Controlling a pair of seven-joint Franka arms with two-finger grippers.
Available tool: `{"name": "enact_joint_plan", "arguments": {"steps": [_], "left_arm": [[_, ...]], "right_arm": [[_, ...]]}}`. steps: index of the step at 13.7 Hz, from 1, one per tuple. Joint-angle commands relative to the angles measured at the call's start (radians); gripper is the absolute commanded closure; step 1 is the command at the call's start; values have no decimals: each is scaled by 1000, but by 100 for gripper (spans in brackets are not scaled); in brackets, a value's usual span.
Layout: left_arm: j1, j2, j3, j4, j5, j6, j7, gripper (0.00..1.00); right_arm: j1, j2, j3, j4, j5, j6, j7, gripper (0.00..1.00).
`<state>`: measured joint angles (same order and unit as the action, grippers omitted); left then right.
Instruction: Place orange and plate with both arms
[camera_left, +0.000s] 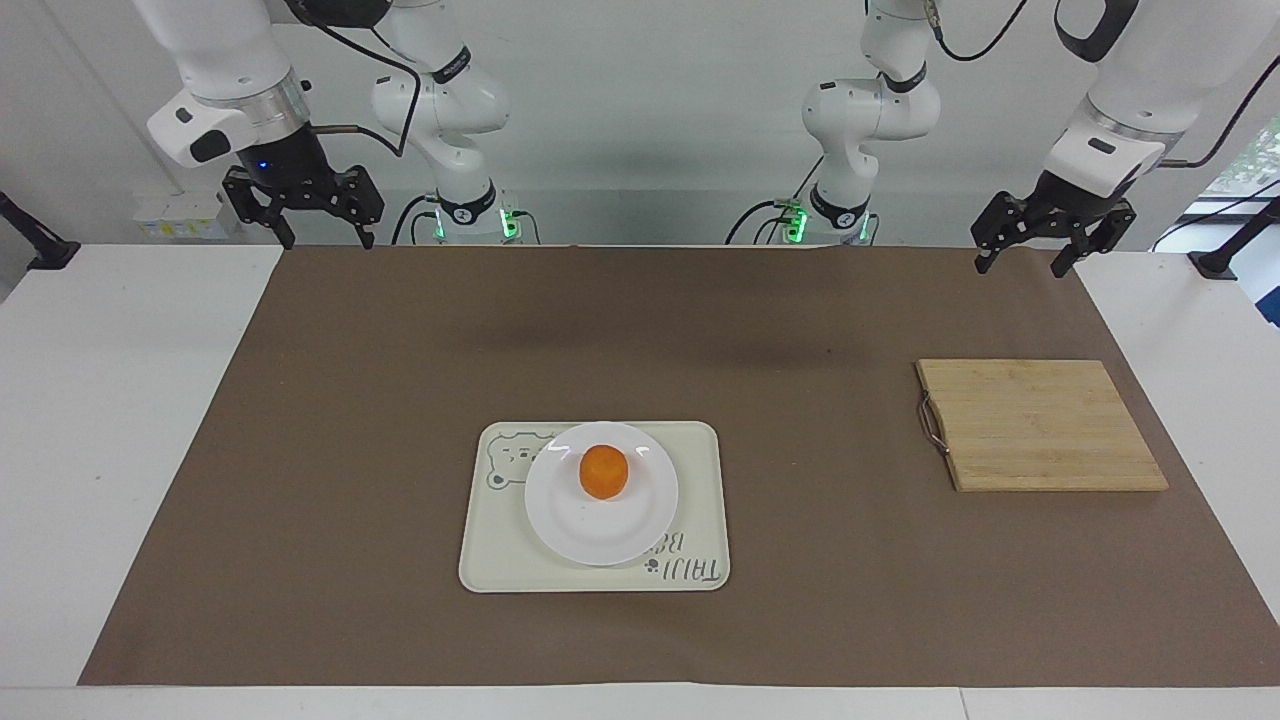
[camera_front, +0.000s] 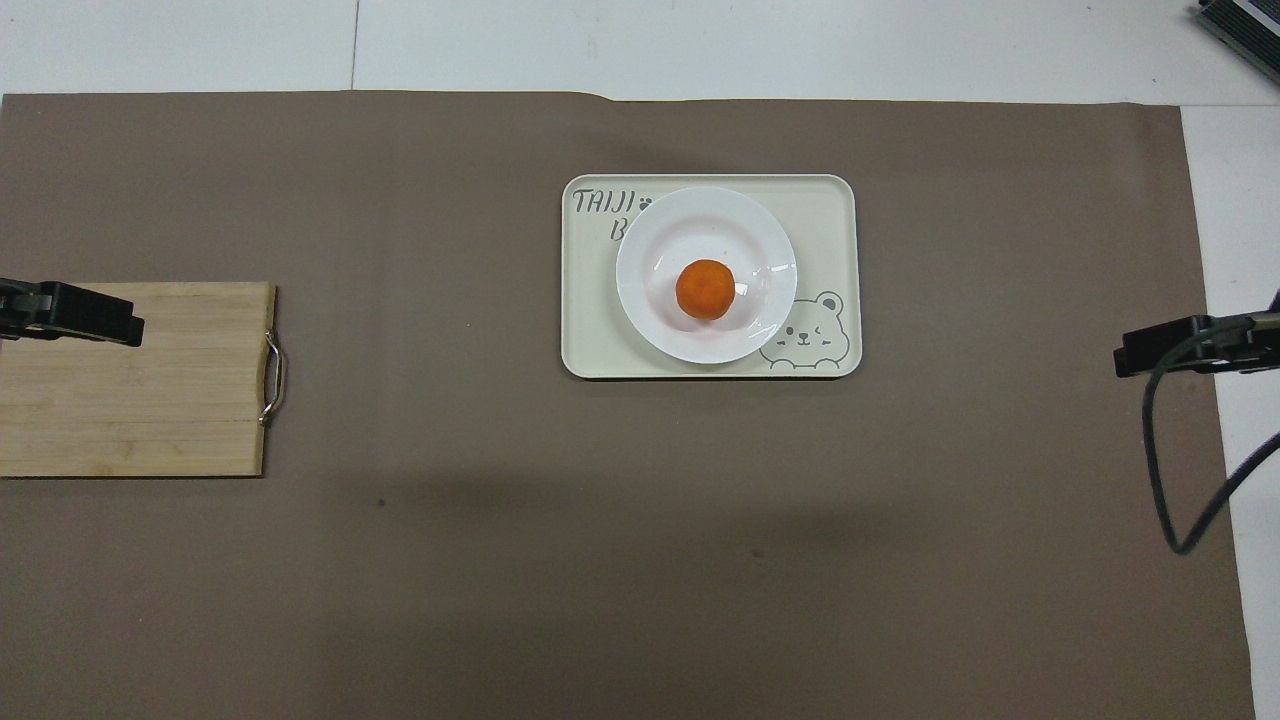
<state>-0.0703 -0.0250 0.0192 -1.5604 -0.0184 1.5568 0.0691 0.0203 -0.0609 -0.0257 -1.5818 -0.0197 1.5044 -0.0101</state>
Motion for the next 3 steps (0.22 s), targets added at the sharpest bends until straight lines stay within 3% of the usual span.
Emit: {"name": "enact_joint_plan", "arguments": {"steps": [1, 3], "left_arm": [[9, 4, -7, 22, 8, -24, -5, 0], [9, 4, -7, 22, 8, -24, -5, 0]], "right_arm": [[-10, -4, 3, 6, -22, -18, -14, 0], [-11, -4, 1, 6, -22, -16, -16, 0]]}}
